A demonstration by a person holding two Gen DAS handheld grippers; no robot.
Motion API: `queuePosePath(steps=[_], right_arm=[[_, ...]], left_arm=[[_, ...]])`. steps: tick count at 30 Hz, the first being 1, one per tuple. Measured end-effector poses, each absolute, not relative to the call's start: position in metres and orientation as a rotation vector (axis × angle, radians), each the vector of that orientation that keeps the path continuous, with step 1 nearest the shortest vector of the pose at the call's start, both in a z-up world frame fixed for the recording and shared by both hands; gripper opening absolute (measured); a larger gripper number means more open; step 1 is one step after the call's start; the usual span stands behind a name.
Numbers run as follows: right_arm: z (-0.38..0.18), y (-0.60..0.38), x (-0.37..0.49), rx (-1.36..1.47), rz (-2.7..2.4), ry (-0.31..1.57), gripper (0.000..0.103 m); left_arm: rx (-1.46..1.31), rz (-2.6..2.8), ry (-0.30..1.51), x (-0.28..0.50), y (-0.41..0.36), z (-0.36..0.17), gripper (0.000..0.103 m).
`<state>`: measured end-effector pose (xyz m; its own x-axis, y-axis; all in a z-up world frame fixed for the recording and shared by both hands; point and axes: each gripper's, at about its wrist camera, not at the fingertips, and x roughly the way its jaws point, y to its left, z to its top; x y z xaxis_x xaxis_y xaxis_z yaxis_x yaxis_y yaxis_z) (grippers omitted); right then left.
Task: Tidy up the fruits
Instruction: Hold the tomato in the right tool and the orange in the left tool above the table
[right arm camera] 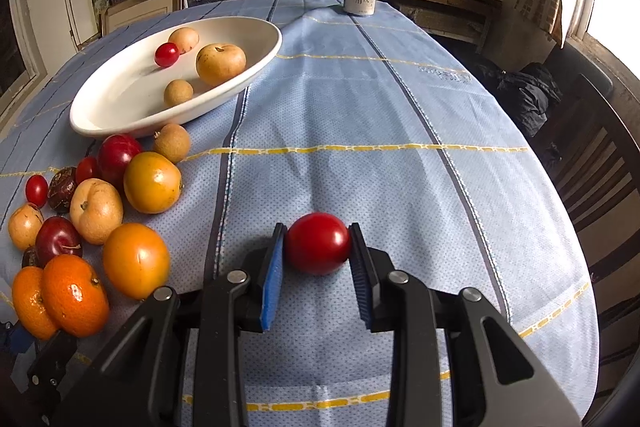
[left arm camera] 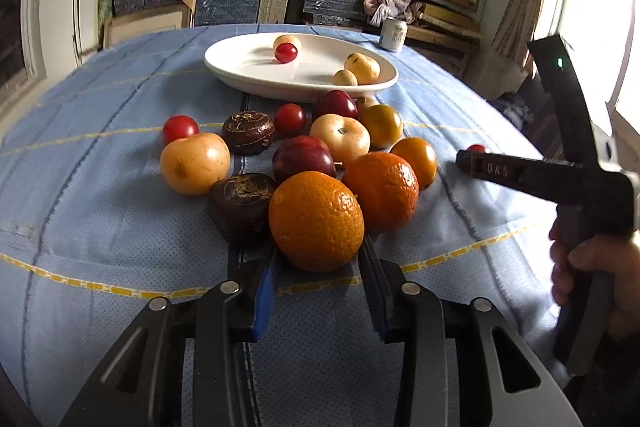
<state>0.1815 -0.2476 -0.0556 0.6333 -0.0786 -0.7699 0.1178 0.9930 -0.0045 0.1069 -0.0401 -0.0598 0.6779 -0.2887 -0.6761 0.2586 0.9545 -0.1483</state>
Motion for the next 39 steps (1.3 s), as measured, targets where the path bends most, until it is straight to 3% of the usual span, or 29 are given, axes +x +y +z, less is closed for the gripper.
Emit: queuePosePath(steps=[16, 18, 20, 21, 22, 23, 25, 39], right_arm=[[-0.055, -0.237, 0.182, 0.0, -0.114, 0.882, 0.03], [-0.055, -0.234, 0.182, -0.013, -0.111, 0.881, 0.03], [-0.055, -0.233, 0.182, -0.022, -0.115, 0.88, 0.03], [-0.055, -0.233, 0.182, -0.022, -0.115, 0.88, 0.03], [-0.055, -0.233, 0.182, -0.02, -0.114, 0.88, 0.03], [-0.055, -0.233, 0.182, -0.018, -0.113, 0.881, 0.03], [-0.055, -0.233, 0.182, -0.014, -0.112, 0.881, 0.03], [-0.052, -0.247, 0.178, 0.061, -0.096, 0.857, 0.03]], left_arm=[[-0.085, -0.374, 0.753, 0.102, -0.025, -0.043, 0.036], [-0.114, -0.366, 0.75, 0.106, -0.024, -0.045, 0.042], [-0.131, -0.36, 0.75, 0.108, -0.026, -0.046, 0.058], [-0.12, -0.358, 0.747, 0.108, -0.03, -0.045, 0.059], [-0.097, -0.35, 0.747, 0.108, -0.034, -0.045, 0.058], [-0.072, -0.34, 0.747, 0.109, -0.037, -0.046, 0.047], [-0.038, -0.328, 0.783, 0.112, -0.042, -0.052, 0.042], [-0.065, -0.362, 0.729, 0.088, -0.024, -0.016, 0.041]])
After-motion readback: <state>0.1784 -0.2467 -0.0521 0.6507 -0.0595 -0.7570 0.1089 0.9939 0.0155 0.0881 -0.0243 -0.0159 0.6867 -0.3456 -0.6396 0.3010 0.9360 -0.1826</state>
